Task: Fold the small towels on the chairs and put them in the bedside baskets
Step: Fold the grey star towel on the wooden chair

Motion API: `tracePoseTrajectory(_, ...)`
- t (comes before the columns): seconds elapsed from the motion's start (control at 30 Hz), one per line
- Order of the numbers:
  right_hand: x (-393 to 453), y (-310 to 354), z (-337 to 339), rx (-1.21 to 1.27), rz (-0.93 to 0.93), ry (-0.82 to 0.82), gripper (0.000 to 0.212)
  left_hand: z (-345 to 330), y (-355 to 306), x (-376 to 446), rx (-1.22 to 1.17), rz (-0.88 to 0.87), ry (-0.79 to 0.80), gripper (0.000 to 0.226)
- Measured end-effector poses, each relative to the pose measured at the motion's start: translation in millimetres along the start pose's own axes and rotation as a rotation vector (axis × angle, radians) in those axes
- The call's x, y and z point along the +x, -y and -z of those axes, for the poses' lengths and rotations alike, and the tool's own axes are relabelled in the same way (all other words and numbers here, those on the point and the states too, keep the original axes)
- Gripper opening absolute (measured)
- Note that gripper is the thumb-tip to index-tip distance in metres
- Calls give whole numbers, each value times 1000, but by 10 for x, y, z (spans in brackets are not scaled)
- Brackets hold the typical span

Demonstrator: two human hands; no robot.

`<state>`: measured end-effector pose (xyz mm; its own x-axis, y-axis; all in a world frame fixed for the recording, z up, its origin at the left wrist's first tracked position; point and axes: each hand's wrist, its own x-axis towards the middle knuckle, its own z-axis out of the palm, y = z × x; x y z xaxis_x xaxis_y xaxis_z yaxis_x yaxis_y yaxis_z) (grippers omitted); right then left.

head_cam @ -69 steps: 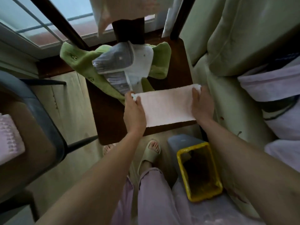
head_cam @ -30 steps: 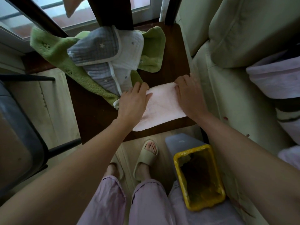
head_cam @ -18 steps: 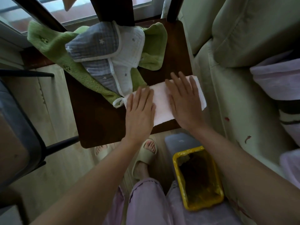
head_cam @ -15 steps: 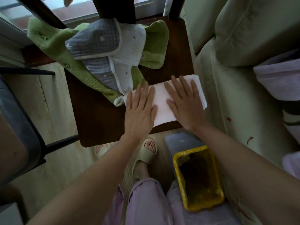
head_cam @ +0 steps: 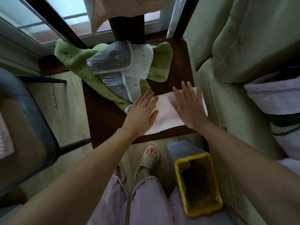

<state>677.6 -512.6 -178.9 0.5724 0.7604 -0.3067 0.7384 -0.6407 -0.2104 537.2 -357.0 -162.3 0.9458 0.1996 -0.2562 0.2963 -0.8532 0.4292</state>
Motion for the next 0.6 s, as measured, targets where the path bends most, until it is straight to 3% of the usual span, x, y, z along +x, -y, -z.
tracePoseTrajectory(0.13,255,406,393,308,67,-209,36,588,355,-102,-53,87,-358,29)
tracePoseTrajectory(0.23,594,833,585,386,147,-252,26,868,720,-113,-67,239,-463,34)
tracePoseTrajectory(0.33,1008,1167,594,222,237,-275,30,1014,1028,-25,-33,287,-461,47)
tracePoseTrajectory(0.43,1282,1348,503,71,270,-196,44,1071,1214,53,-57,318,-372,57)
tracePoseTrajectory(0.53,1397,1413,445,22,268,-165,50,1083,1333,74,-23,313,-349,51)
tracePoseTrajectory(0.6,1444,1445,496,-3,281,-214,43,1122,1368,83,31,319,-369,39)
